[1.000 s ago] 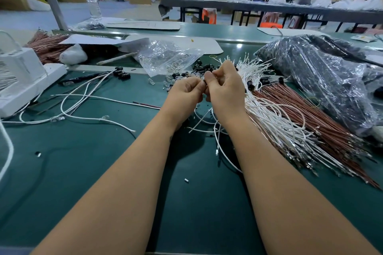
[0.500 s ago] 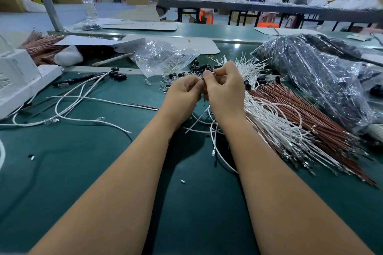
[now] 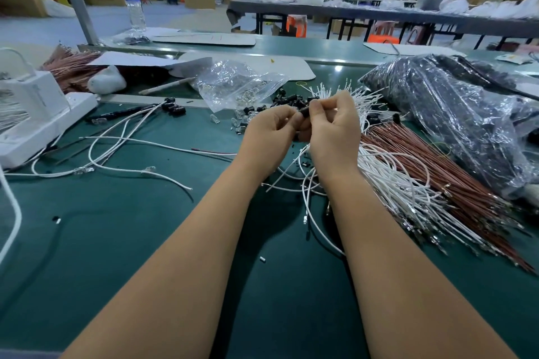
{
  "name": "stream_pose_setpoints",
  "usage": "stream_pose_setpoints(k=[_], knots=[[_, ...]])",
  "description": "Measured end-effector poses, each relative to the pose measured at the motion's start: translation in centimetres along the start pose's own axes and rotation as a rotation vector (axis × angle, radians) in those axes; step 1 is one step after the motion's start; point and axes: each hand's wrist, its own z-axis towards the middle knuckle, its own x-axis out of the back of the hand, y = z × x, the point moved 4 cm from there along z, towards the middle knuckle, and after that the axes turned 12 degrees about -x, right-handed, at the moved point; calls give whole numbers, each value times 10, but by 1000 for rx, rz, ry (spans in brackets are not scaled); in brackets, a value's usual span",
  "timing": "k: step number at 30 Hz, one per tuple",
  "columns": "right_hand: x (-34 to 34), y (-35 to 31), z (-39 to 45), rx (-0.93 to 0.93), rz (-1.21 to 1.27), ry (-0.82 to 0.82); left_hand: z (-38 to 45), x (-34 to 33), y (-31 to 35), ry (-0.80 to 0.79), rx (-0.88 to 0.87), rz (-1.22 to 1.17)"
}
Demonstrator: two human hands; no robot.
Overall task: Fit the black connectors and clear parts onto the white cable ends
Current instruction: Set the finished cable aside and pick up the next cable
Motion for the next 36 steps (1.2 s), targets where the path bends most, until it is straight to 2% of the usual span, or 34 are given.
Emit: stream_pose_setpoints(k=[5, 8, 10, 14, 18, 20, 24, 26, 29, 32, 36], knots=[[15, -8, 0, 5, 181, 174, -5, 20, -11, -66, -69, 276], [19, -10, -1, 8, 227, 233, -4, 34, -13, -13, -101, 417], [11, -10, -2, 1, 184, 154, -1, 46, -10, 82, -112, 455], [-7, -5, -5, 11, -64, -15, 4, 91, -4, 390, -66, 516], [-11, 4, -2, -44, -145, -74, 9, 153, -8, 578, -42, 728], [-10, 7, 1, -69, -164, -65, 4, 180, -22, 555, 58, 848], [-3, 5, 4, -88, -165, -10, -20, 200, -52, 274, 400, 1159], [1, 2, 6, -89, -141, 45, -25, 193, -51, 277, 399, 1161], [13, -1, 10, -49, -163, 180, -12, 161, -37, 289, 251, 1049], [23, -1, 13, -7, -442, 255, 5, 108, -16, 245, 121, 830], [28, 5, 17, -63, -745, 193, 14, 29, -4, 79, 86, 461]])
